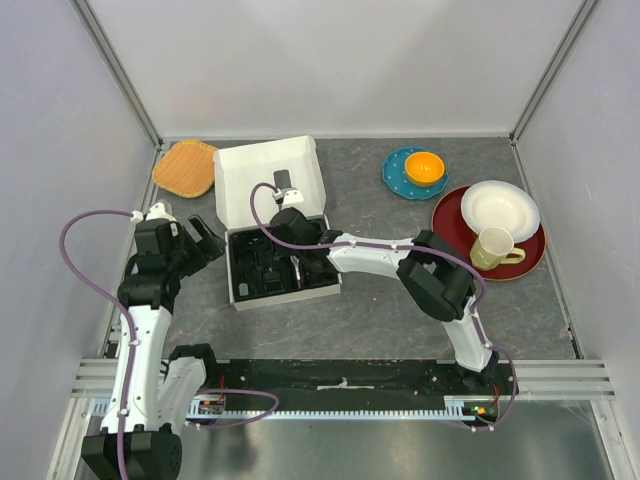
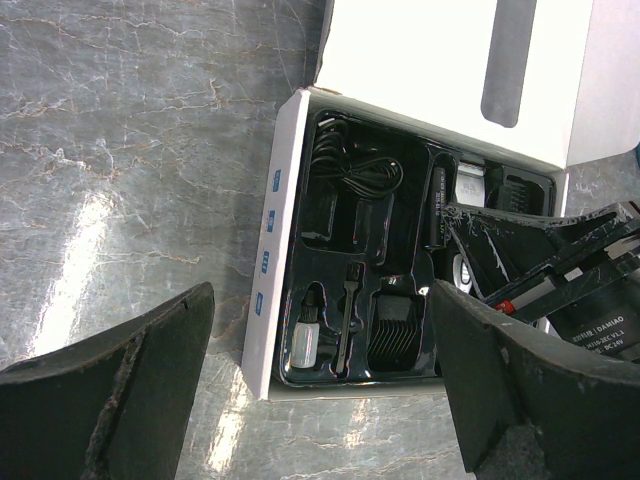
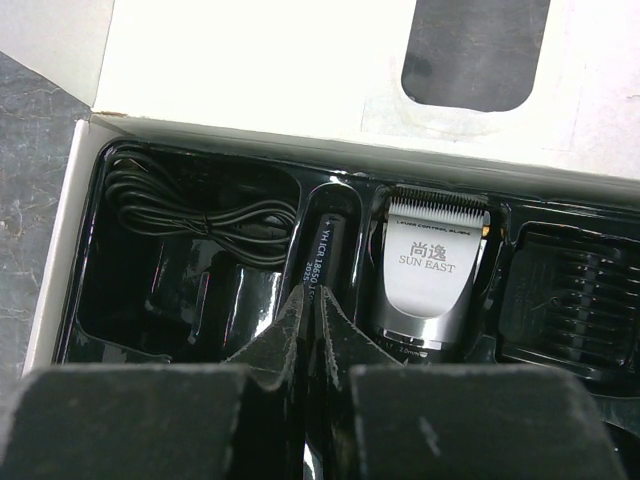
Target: Sort the hair-cutting tools
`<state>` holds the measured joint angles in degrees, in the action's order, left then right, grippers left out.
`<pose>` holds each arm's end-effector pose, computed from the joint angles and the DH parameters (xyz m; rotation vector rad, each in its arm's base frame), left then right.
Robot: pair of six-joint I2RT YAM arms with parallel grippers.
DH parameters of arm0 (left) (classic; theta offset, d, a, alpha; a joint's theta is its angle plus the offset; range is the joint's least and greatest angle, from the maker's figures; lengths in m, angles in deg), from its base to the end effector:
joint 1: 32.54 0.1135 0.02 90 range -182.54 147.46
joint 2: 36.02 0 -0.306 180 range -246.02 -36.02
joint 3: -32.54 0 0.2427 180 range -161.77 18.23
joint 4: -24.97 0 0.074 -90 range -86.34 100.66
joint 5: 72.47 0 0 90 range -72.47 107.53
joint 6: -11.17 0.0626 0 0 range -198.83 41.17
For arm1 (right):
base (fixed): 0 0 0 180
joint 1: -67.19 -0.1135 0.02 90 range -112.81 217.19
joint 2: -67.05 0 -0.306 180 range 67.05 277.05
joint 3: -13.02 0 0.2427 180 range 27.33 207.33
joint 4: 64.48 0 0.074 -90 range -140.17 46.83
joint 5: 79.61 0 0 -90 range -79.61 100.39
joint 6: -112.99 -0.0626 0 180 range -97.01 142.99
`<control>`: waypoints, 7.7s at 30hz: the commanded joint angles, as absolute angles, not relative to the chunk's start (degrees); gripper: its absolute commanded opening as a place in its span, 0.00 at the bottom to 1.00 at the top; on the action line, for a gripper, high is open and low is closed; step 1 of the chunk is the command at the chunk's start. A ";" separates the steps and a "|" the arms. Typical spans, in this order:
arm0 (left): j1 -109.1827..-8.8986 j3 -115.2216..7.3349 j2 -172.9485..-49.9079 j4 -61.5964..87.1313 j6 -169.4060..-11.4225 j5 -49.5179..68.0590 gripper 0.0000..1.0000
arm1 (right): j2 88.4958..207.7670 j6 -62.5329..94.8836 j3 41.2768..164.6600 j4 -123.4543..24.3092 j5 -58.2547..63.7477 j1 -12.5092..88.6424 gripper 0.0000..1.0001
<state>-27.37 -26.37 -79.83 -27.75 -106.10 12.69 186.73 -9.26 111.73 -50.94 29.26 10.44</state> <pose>0.1414 0.0075 0.3053 -0.5814 2.1653 -0.3043 0.2954 0.4137 0.2170 -0.2762 2.1699 0.5451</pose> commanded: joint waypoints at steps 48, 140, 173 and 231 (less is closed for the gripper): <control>-24.90 -40.48 -105.09 -21.42 -119.35 23.33 0.77 | 153.53 -14.98 90.79 -43.75 21.20 37.57 0.52; -20.67 -28.01 -101.15 -7.79 -116.01 11.56 0.54 | 161.88 -15.33 91.85 -52.54 5.29 35.91 0.45; -21.55 -19.92 -98.78 -2.34 -117.07 1.18 0.43 | 161.80 -18.14 89.92 -52.54 7.40 32.83 0.42; -21.56 -21.67 -87.18 -6.58 -118.21 16.04 0.66 | 154.06 -11.38 92.10 -48.41 22.78 32.04 0.63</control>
<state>-21.43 -18.24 -88.62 -9.91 -118.45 15.99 156.26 -14.57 87.39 -46.94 20.10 32.30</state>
